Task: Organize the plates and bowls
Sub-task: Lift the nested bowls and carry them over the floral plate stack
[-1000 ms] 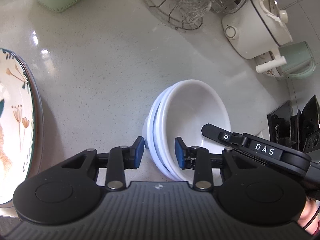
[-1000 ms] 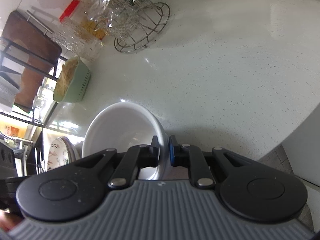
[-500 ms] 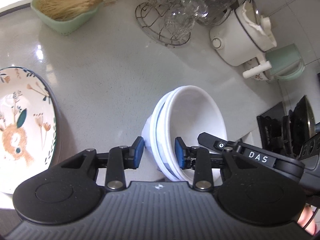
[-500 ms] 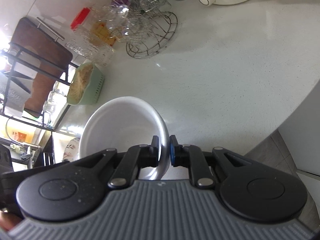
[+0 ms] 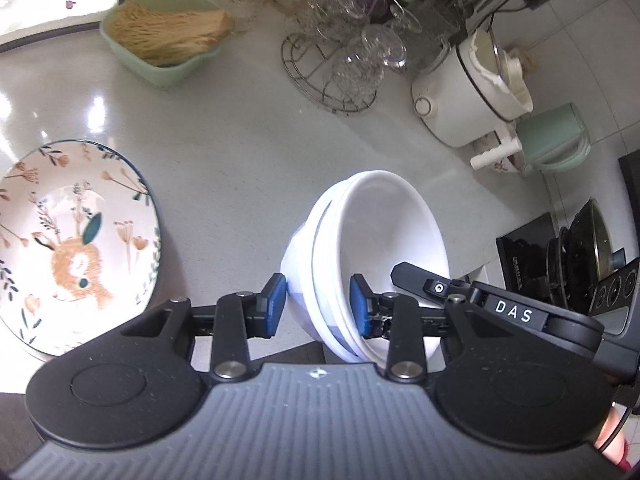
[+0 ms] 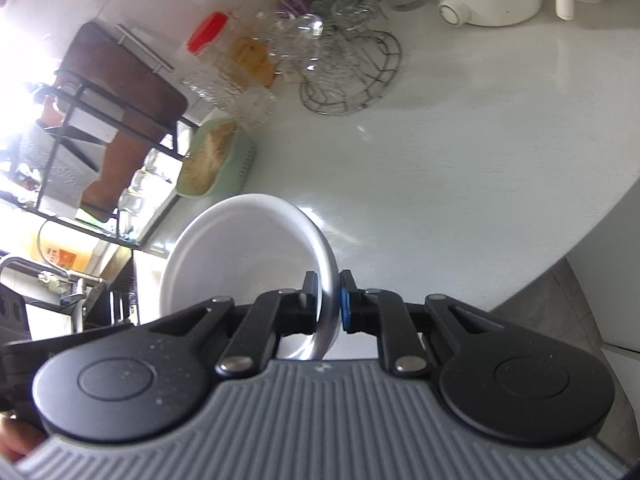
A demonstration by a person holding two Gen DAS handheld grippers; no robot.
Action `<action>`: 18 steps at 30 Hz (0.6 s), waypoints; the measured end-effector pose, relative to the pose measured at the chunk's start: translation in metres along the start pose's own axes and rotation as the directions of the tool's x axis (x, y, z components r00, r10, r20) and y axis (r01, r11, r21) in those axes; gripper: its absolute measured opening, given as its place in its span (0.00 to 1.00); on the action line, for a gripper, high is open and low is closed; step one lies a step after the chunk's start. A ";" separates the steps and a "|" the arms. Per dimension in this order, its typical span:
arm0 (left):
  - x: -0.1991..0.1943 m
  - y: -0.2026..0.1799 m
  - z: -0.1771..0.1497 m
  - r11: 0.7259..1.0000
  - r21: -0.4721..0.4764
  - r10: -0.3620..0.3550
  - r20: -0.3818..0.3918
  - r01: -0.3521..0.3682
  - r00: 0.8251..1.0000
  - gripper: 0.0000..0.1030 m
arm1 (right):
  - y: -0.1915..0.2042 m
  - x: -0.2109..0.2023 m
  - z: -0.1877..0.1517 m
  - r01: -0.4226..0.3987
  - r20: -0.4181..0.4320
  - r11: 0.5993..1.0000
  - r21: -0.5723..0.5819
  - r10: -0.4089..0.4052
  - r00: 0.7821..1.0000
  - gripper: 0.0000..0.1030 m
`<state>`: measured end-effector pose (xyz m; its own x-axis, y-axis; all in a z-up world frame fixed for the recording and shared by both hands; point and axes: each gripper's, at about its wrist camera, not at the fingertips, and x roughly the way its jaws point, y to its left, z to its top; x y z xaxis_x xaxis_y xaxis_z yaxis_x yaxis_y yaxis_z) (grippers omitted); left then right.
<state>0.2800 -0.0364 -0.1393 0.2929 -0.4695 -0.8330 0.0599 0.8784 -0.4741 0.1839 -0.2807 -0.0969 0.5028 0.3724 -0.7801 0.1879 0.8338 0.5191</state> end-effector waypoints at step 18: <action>-0.052 0.071 -0.001 0.991 -0.132 0.002 0.107 0.013 0.994 0.38 | 0.072 0.027 -0.004 -0.061 -0.054 0.987 -0.147 0.053 0.997 0.15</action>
<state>0.2677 0.0502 -0.1299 0.3935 -0.4559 -0.7983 -0.0627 0.8531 -0.5180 0.2074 -0.2087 -0.0816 0.4657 0.4377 -0.7691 0.0311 0.8605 0.5086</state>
